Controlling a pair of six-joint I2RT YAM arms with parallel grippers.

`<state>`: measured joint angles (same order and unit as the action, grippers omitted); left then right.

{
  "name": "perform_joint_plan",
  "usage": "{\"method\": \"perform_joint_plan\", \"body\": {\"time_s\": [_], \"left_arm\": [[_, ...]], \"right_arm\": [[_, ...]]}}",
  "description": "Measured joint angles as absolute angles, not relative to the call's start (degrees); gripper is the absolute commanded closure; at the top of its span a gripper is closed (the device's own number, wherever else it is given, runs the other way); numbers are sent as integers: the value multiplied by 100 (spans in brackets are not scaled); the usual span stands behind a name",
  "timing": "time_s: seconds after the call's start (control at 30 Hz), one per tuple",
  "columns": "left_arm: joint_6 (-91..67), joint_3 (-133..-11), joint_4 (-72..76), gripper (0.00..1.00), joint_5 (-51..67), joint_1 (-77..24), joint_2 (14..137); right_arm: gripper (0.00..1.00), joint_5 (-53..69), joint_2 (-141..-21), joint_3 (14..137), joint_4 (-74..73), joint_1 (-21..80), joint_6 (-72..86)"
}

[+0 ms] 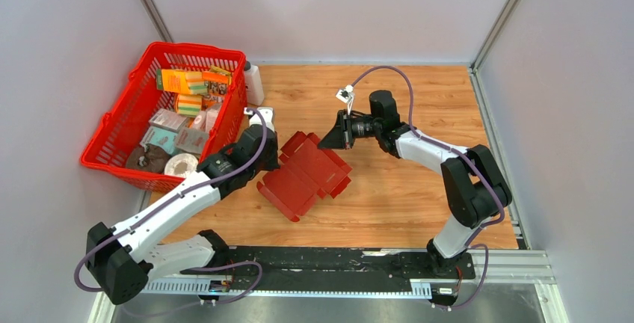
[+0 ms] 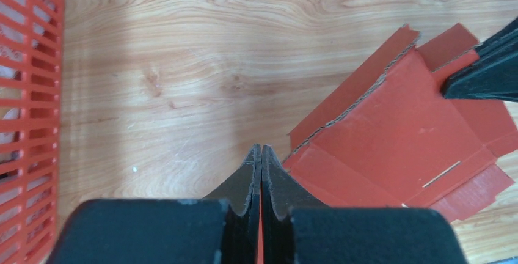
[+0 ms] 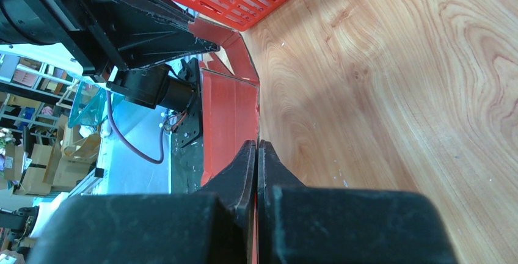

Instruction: Fold the paper box

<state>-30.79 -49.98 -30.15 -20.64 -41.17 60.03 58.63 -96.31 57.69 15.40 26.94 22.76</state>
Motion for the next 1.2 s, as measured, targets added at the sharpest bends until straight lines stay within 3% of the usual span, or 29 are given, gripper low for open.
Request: {"method": "perform_joint_plan", "body": {"time_s": [0.47,0.5,0.53,0.63,0.73,0.87,1.0,1.2], "left_arm": [[-3317,-4370,-2018,100,-1035,-4110,6080],[-3354,-4294,-1951,96,-961,-4112,6082],[-3380,-4244,-1925,85,-897,-4112,6086],[-3356,-4204,-1874,65,-753,-4115,6084],[-3227,-4204,-1765,58,-615,-4117,5968],[-2934,-4508,-1848,55,-386,-4117,5918],[-2578,-5470,-1973,62,-252,-4117,6353],[-2001,-6469,-2226,60,-307,-4117,7135]], "right_arm": [[100,5876,-9631,5769,1546,2694,2311],[100,5878,-9631,5769,1546,2694,2311],[100,5878,-9631,5769,1542,2694,2307],[100,5867,-9631,5769,1492,2694,2235],[100,5824,-9631,5782,1302,2703,2051],[100,5642,-9631,5922,755,2803,1638],[100,5542,-9631,6053,388,2910,1330],[100,5542,-9631,6082,178,2952,1129]]}}
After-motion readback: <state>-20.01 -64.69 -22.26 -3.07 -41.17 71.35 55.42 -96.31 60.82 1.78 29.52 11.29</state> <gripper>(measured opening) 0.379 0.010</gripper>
